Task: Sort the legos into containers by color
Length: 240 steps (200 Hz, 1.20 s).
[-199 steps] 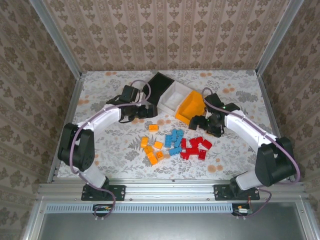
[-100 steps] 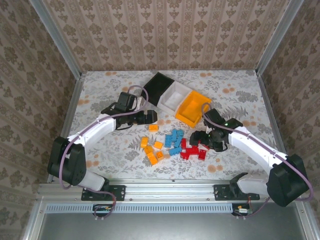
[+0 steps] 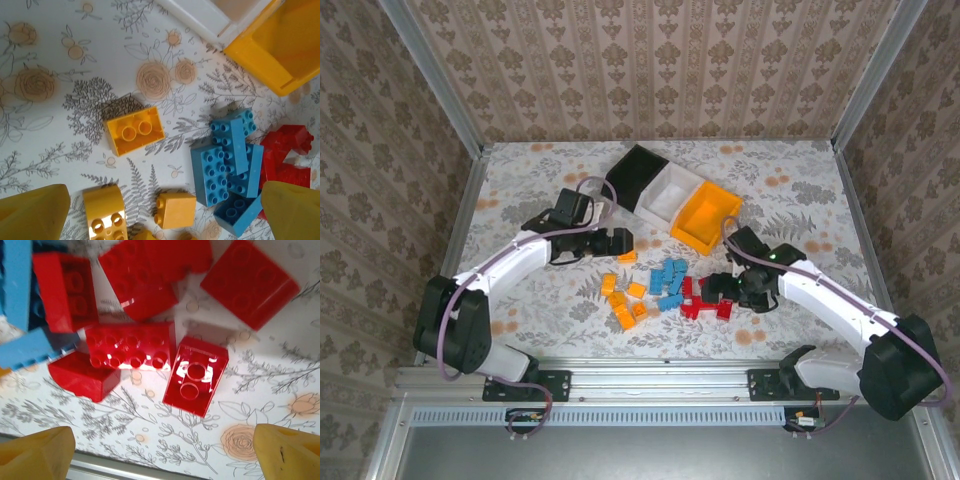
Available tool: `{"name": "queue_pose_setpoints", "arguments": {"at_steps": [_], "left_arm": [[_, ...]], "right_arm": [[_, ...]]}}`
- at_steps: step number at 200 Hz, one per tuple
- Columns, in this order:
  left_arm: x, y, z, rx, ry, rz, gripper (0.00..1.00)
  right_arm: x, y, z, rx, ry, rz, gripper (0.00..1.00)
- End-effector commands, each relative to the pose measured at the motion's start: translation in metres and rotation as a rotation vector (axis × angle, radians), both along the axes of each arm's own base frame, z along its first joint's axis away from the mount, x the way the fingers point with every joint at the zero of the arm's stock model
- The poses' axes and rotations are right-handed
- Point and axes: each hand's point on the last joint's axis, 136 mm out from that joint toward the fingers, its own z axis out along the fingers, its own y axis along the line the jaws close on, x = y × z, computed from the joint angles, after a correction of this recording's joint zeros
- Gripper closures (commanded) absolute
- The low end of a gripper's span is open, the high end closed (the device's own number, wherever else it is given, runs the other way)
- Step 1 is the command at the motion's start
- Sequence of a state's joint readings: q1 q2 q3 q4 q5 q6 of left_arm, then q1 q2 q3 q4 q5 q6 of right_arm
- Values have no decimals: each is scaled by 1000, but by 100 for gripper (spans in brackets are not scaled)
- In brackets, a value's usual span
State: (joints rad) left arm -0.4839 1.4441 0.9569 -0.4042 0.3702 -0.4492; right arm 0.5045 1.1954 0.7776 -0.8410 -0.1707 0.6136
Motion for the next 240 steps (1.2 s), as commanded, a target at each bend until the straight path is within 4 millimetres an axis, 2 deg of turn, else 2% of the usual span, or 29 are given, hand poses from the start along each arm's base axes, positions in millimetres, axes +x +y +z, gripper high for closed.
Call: {"name": "queue_pose_setpoints", "arguments": {"at_steps": [1, 27, 48, 62, 91, 124, 208, 240], "left_arm": [[-15, 2, 3, -29, -6, -17, 0], [-23, 8, 0, -25, -15, -10, 0], [-25, 10, -1, -18, -15, -18, 0], [-25, 9, -2, -19, -16, -18, 0], [-23, 7, -3, -28, -11, -18, 0], [-22, 7, -6, -21, -9, -20, 0], [-23, 12, -15, -13, 0, -15, 0], [-23, 15, -18, -16, 8, -11, 0]], "right_arm": [[-16, -2, -8, -27, 24, -1, 8], [-21, -2, -14, -64, 25, -4, 10], [-18, -19, -14, -148, -1, -43, 11], [-16, -26, -15, -172, -8, -65, 15], [-22, -17, -27, -134, 46, -38, 24], [-21, -20, -36, -158, 46, -58, 34], [-3, -12, -52, -183, 49, -63, 37], [1, -12, -59, -196, 47, -71, 45]]}}
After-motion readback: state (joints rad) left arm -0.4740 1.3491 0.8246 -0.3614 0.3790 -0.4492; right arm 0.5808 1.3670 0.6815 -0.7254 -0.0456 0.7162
